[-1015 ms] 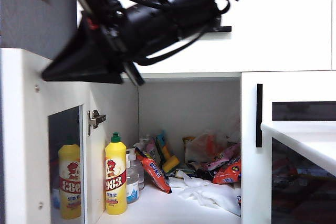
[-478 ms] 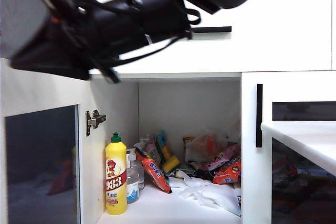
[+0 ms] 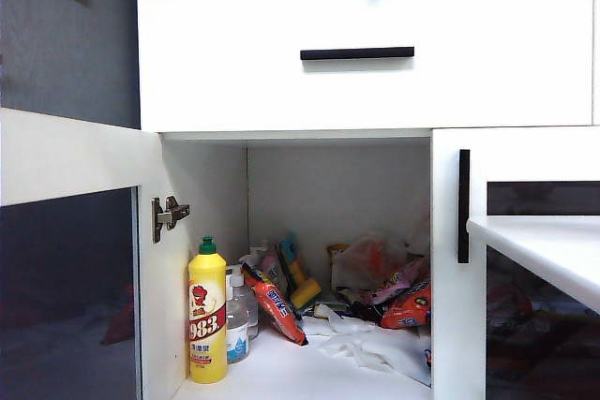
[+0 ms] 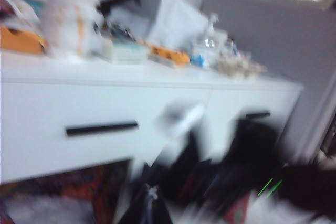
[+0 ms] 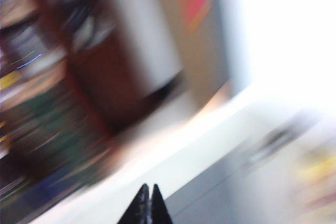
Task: Open the left door of the white cabinet, pick up a can of beverage from the table on the right, place it inside the cabinet, and finally close the cabinet door.
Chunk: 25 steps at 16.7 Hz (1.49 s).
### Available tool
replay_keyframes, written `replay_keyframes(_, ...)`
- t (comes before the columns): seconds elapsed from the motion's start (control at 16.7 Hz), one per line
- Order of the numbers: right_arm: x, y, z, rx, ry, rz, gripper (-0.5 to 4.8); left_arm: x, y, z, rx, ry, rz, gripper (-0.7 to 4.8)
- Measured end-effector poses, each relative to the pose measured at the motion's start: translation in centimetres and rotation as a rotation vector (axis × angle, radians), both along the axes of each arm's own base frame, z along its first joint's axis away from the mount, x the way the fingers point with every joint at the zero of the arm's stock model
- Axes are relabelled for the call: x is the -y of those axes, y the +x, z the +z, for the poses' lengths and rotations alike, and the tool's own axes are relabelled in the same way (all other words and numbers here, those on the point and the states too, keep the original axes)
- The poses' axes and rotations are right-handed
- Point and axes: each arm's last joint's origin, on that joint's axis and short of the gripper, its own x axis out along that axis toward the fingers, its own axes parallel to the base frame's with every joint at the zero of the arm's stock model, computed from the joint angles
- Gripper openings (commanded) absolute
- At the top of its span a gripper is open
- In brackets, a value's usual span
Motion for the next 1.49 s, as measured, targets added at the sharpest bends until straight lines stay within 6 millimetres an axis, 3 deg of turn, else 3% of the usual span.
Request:
replay_keyframes(0.06,3.8,-2.3,3.9,0.158,0.002,-0.163,-0.01,1.2,1.0,-0.6,-0.031,0.042,-0.047,0.16)
replay_keyframes(0.12,6.4,-4.6,6.4,0.275,-0.015,-0.313,-0.01,2.2,1.8,-1.1,-0.058,0.073,-0.077,0.89)
replay_keyframes(0.24,10.9,-9.6,8.7,0.38,-0.137,-0.651,0.0,3.8,3.0,-2.0,-0.092,0.112,-0.143,1.95)
replay_keyframes(0.3,12.6,-11.8,9.1,0.387,-0.198,-0.8,0.19,4.6,3.7,-2.4,-0.106,0.126,-0.16,2.2)
replay_keyframes(0.36,14.0,-13.7,9.0,0.36,-0.253,-0.914,2.25,5.2,4.2,-2.7,-0.12,0.139,-0.164,2.58)
replay_keyframes(0.42,15.3,-15.4,8.4,0.307,-0.327,-1.007,4.72,6.0,5.0,-3.2,-0.13,0.15,-0.178,3.05)
replay_keyframes(0.48,15.8,-16.2,7.5,0.265,-0.38,-1.051,4.79,6.9,5.7,-3.7,-0.136,0.156,-0.2,3.85)
replay_keyframes(0.54,16.4,-17.1,6.0,0.209,-0.445,-1.097,4.79,7.9,6.5,-4.4,-0.147,0.167,-0.239,4.3)
replay_keyframes(0.72,17.6,-19.0,3.2,0.131,-0.421,-1.215,4.79,9.8,8.0,-5.7,-0.152,0.174,-0.327,4.42)
replay_keyframes(0.9,17.1,-17.9,-2.5,0.051,-0.486,-1.213,4.79,10.7,8.7,-6.5,-0.173,0.19,-0.35,4.45)
replay_keyframes(1.07,16.0,-15.5,-6.5,0.025,-0.46,-1.177,4.79,10.7,8.8,-6.6,-0.175,0.192,-0.35,4.46)
replay_keyframes(1.25,15.6,-13.4,-11.0,-0.001,-0.48,-1.342,4.79,10.8,8.8,-6.7,-0.177,0.194,-0.35,4.45)
replay_keyframes(1.49,16.0,-12.7,-11.9,-0.024,-0.528,-1.438,4.79,10.7,8.8,-7.2,-0.212,0.233,-0.341,4.46)
